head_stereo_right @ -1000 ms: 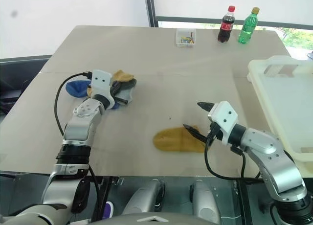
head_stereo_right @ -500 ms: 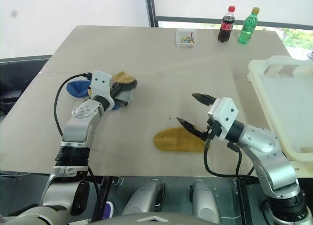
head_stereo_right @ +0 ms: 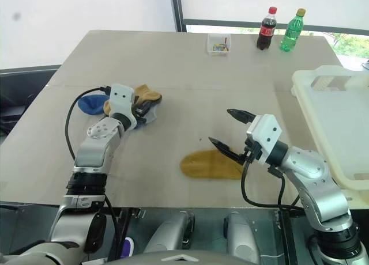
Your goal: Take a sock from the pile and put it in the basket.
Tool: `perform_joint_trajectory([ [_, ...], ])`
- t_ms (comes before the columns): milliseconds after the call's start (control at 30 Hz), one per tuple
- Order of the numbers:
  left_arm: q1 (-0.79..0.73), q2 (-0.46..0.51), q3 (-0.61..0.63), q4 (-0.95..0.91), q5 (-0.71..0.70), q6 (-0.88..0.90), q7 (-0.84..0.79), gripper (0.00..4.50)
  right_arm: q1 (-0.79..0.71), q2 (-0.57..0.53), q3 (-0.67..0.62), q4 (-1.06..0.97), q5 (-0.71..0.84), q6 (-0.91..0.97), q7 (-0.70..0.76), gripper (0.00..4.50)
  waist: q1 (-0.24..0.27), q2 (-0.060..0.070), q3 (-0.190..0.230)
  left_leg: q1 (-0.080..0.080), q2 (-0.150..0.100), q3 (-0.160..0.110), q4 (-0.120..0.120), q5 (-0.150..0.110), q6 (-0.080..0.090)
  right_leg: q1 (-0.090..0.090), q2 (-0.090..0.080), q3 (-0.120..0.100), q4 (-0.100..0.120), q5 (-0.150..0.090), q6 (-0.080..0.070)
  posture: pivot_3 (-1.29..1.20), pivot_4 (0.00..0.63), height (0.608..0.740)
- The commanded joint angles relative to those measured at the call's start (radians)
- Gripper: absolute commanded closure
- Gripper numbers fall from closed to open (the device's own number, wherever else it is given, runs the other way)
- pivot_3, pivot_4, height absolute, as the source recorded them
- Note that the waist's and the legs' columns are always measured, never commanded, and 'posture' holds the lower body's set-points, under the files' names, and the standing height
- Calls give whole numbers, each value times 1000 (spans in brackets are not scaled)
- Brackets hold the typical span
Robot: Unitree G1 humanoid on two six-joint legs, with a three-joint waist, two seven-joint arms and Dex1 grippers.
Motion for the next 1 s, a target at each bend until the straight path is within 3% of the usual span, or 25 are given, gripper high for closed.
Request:
perform_joint_trajectory([
  [33, -31, 1, 8, -43, -5, -11, 1, 2182, 1, -4, -8, -21, -4, -27, 4, 178, 0, 0, 0, 0, 0, 0, 0, 0, 0, 0, 0, 0, 0, 0, 0, 0, 150, 740],
  [333, -37, 5, 2, -31, 3, -57, -8, 2182, 9, -6, -4, -21, -16, -27, 10, 178, 0, 0, 0, 0, 0, 0, 0, 0, 0, 0, 0, 0, 0, 0, 0, 0, 150, 740],
  [467, -38, 3, 4, -13, 4, -57, 3, 3126, 9, -9, -7, -19, -16, -26, 14, 178, 0, 0, 0, 0, 0, 0, 0, 0, 0, 0, 0, 0, 0, 0, 0, 0, 150, 740],
  [533, -36, 2, 6, -12, 2, -60, 3, 4224, 11, -11, -9, -19, -16, -26, 17, 178, 0, 0, 0, 0, 0, 0, 0, 0, 0, 0, 0, 0, 0, 0, 0, 0, 150, 740],
  [567, -35, 2, 6, -13, 1, -61, 3, 4474, 12, -11, -10, -19, -17, -26, 18, 178, 0, 0, 0, 0, 0, 0, 0, 0, 0, 0, 0, 0, 0, 0, 0, 0, 150, 740],
  [800, -17, 10, 19, -51, -34, -41, -30, 4474, 11, -12, -14, -18, -18, -25, 22, 178, 0, 0, 0, 0, 0, 0, 0, 0, 0, 0, 0, 0, 0, 0, 0, 0, 150, 740],
  [1000, 66, 42, 36, -257, -222, 201, -178, 4474, 22, -15, -18, -21, -17, -27, 23, 178, -4, 0, 0, 0, 0, 0, 0, 0, 0, 0, 0, 0, 0, 0, 0, 0, 150, 740],
])
